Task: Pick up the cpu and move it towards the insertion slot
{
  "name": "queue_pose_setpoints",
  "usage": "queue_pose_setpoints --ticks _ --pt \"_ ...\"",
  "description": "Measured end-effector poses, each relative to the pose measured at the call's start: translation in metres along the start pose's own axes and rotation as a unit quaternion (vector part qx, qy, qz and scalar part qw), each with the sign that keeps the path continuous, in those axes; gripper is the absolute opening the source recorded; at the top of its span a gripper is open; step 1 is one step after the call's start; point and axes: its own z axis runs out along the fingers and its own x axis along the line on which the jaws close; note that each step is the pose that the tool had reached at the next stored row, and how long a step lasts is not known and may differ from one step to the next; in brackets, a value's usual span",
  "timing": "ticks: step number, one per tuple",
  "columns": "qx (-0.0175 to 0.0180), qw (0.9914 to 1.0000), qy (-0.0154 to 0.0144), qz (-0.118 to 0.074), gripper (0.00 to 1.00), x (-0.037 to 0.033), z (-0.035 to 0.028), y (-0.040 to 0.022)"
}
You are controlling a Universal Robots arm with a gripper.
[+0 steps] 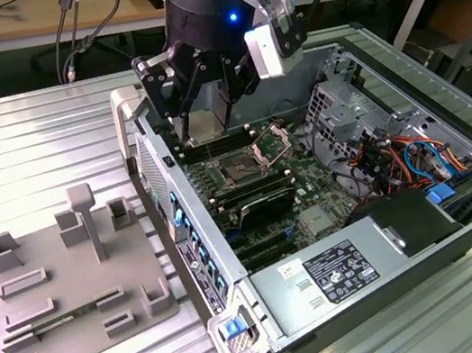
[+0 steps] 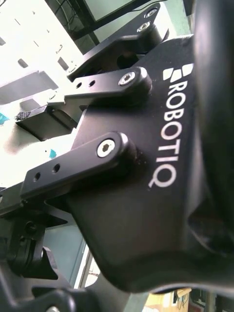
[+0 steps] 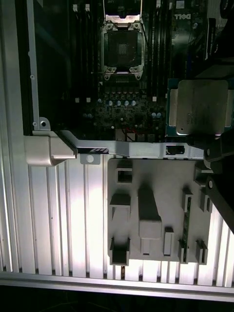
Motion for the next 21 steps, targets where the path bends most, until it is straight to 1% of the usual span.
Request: queue_pose_setpoints --ticks 17,18,20,21 --pt "0.0000 1.00000 0.0000 0.000 0.55 -0.0129 0.0015 0.0001" --pt "0.0000 1.00000 0.0000 0.000 0.55 -0.0159 0.0017 0.0001" --pt "0.0000 1.00000 0.0000 0.000 0.55 -0.0195 0.0019 0.0002" --pt "0.0000 1.00000 0.0000 0.000 0.55 -0.0230 0.0021 0.0003"
